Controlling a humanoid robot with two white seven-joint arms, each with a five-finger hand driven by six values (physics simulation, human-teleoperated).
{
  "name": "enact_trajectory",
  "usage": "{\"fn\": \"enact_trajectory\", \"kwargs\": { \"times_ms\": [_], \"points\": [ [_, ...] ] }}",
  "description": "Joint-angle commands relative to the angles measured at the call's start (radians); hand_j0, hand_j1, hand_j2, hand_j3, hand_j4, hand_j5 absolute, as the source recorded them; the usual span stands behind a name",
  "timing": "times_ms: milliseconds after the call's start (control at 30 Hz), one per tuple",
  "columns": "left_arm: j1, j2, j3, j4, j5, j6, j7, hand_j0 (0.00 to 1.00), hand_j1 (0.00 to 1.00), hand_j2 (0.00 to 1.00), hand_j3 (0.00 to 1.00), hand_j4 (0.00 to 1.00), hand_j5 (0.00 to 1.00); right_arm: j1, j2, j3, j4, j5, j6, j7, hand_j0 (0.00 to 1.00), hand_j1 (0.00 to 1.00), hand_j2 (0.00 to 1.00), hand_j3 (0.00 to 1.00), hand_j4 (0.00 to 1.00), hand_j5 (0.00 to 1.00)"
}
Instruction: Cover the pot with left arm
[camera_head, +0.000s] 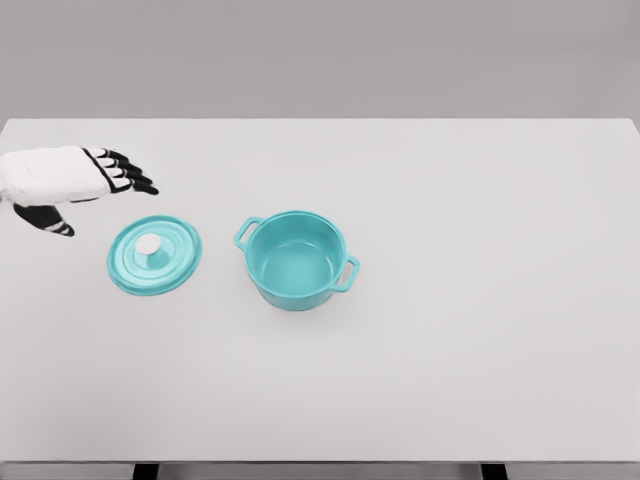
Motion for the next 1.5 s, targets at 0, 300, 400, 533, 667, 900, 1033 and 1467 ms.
{"fn": "enact_trajectory", "kwargs": {
  "times_ms": [0,300,400,533,667,900,1033,1467],
  "points": [
    [-0.005,0.002,-0.136,0.005,0.025,-0.004,0.004,1.0,1.0,1.0,1.0,1.0,1.0,0.0,0.0,0.0,0.0,0.0,0.0,0.0,1.0,1.0,1.0,1.0,1.0,1.0],
    [-0.097,-0.057,-0.242,0.004,0.049,-0.004,0.007,1.0,1.0,1.0,1.0,1.0,1.0,0.0,0.0,0.0,0.0,0.0,0.0,0.0,1.0,1.0,1.0,1.0,1.0,1.0],
    [-0.101,-0.057,-0.257,0.004,0.049,-0.004,0.005,0.98,0.98,0.98,0.98,0.98,0.98,0.0,0.0,0.0,0.0,0.0,0.0,0.0,1.0,1.0,1.0,1.0,1.0,1.0],
    [-0.104,-0.057,-0.26,0.004,0.048,-0.004,-0.002,0.89,0.89,0.89,0.89,0.89,0.89,0.0,0.0,0.0,0.0,0.0,0.0,0.0,1.0,1.0,1.0,1.0,1.0,1.0],
    [-0.11,-0.057,-0.26,0.016,0.045,-0.004,-0.005,0.85,0.85,0.85,0.85,0.85,0.85,0.0,0.0,0.0,0.0,0.0,0.0,0.0,1.0,1.0,1.0,1.0,1.0,1.0],
    [-0.12,-0.094,-0.26,0.114,0.026,-0.004,-0.005,0.85,0.85,0.85,0.85,0.85,0.85,0.0,0.0,0.0,0.0,0.0,0.0,0.0,1.0,1.0,1.0,1.0,1.0,1.0],
    [-0.12,-0.105,-0.26,0.123,0.025,-0.004,-0.005,0.85,0.85,0.85,0.85,0.85,0.85,0.0,0.0,0.0,0.0,0.0,0.0,0.0,1.0,1.0,1.0,1.0,1.0,1.0],
    [-0.118,-0.162,-0.262,0.197,-0.047,-0.004,-0.004,0.84,0.84,0.84,0.84,0.84,0.84,0.0,0.0,0.0,0.0,0.0,0.0,0.0,1.0,1.0,1.0,1.0,1.0,1.0]
  ]
}}
